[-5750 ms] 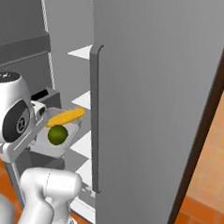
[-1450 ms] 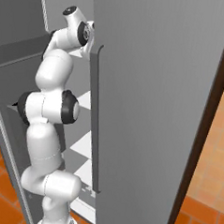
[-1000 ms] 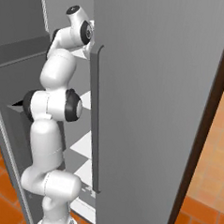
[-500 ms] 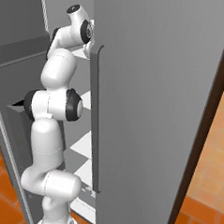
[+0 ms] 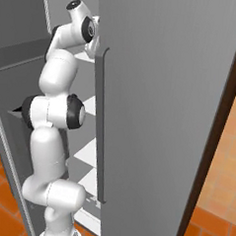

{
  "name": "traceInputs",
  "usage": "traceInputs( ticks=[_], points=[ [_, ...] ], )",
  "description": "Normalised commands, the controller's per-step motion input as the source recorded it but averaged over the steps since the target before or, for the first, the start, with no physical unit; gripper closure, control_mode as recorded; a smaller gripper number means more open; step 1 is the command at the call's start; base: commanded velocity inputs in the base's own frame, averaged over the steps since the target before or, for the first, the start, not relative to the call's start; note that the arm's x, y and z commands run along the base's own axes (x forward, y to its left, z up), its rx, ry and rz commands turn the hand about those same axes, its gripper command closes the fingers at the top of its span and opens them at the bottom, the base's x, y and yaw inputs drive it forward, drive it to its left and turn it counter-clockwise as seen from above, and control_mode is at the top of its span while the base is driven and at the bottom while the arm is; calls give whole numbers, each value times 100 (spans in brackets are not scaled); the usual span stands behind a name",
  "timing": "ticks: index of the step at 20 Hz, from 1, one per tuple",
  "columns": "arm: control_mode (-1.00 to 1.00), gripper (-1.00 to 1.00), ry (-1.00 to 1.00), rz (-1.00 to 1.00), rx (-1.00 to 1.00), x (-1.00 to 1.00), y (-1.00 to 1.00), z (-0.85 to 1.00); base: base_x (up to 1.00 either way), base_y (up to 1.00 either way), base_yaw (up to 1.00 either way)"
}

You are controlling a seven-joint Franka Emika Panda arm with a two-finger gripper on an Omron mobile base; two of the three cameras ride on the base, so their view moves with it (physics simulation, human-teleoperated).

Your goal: Take the meat container that has the fish and place it on the second highest rack of the freezer. Then take the vegetable container that has the corn and lime and place it on the highest rack of the freezer.

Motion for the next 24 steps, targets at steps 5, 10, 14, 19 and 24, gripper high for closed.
traceInputs(
  ticks=[5,10,14,19,24],
  points=[
    [-100,-100,-8,0,0,-100,-1,2,0,0,0],
    [-100,-100,-27,0,-2,-100,1,-3,0,0,0],
    [-100,-100,-9,4,-1,-100,6,-20,0,0,0],
    [-100,-100,3,7,2,-100,21,-53,0,0,0],
    [-100,-100,15,1,3,-100,10,-50,0,0,0]
  ],
)
